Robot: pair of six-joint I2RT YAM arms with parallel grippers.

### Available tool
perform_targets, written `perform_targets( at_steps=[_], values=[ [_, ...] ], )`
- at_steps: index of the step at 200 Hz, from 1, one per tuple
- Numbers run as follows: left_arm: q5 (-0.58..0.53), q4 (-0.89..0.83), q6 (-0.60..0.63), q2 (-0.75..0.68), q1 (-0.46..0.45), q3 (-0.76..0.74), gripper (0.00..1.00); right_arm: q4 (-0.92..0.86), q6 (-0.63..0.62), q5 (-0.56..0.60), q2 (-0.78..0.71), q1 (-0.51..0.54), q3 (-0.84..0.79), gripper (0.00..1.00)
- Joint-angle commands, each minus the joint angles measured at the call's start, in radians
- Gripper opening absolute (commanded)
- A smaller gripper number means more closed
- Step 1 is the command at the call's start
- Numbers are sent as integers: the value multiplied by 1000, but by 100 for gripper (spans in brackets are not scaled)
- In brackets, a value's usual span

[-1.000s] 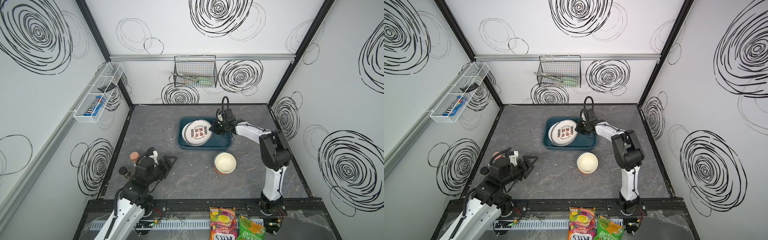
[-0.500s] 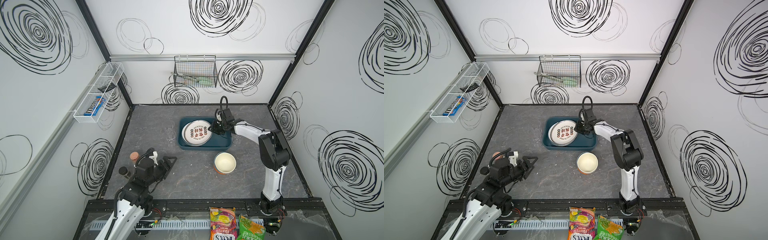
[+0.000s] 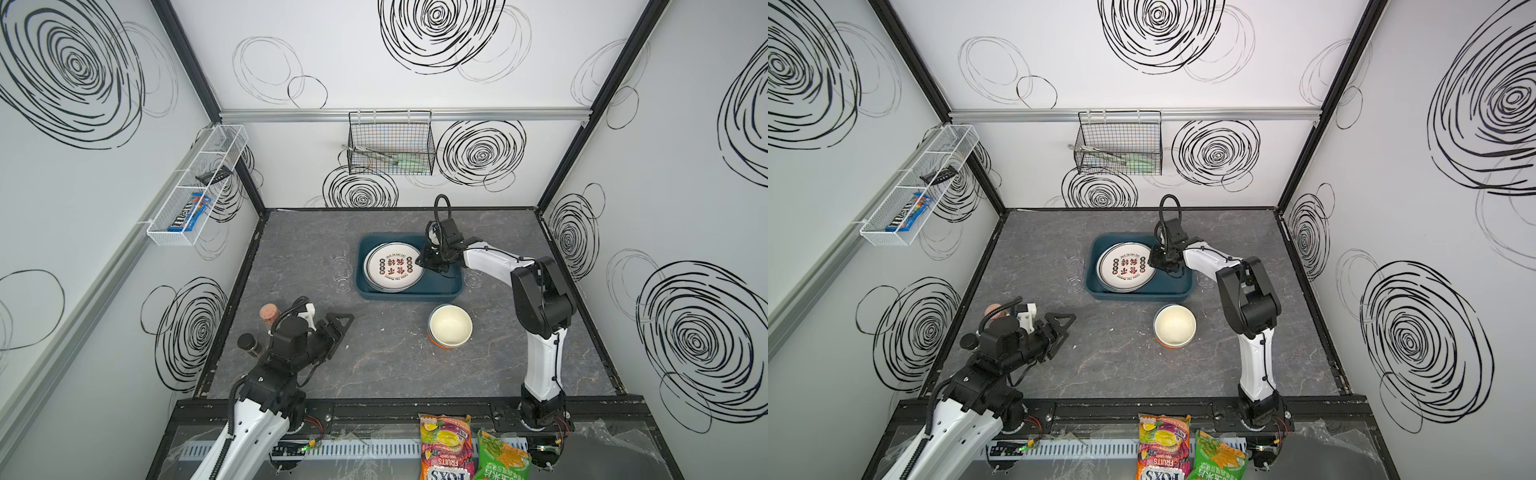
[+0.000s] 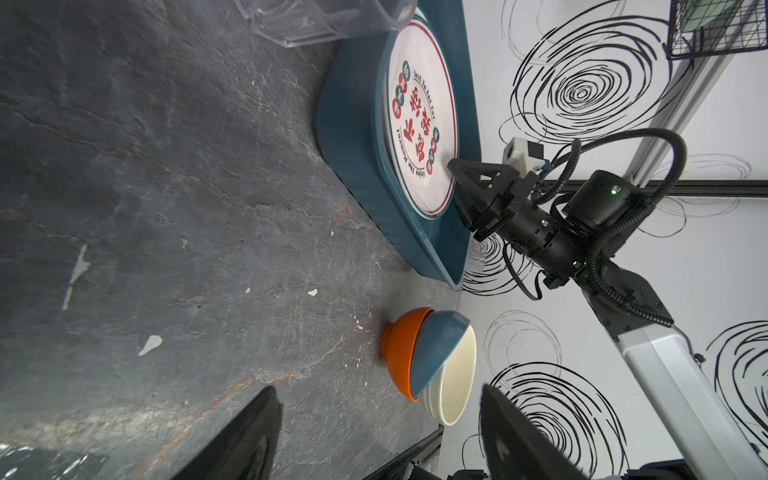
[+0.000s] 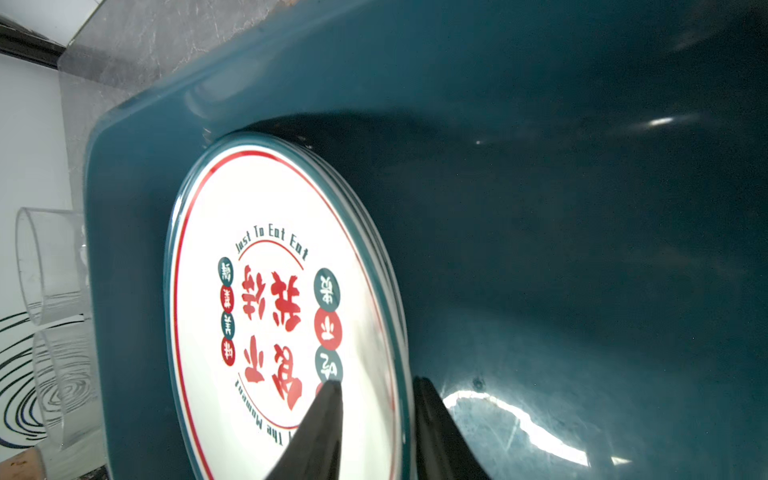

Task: Place the mixed dishes into the plastic bin
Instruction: 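Lower the red-print plate onto the plate stack in the bin, then open the right gripper and raise it out of the bin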

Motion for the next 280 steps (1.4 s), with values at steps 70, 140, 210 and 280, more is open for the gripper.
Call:
perform_targets(
  at_steps=[70,140,210,280],
  values=[
    [9,25,-9,-6,11,-12,79,-60,-27,49,-1,17,56,41],
    [-1,28,27,27,9,15,79,-75,-46,89,-125,20,-9,41],
    [-4,39,117,112,-2,83,80,-102,-66,67,-296,20,-110,42],
    [10,99,218,253,-87,129,82,-122,-80,-41,-497,-16,-284,48]
  ],
)
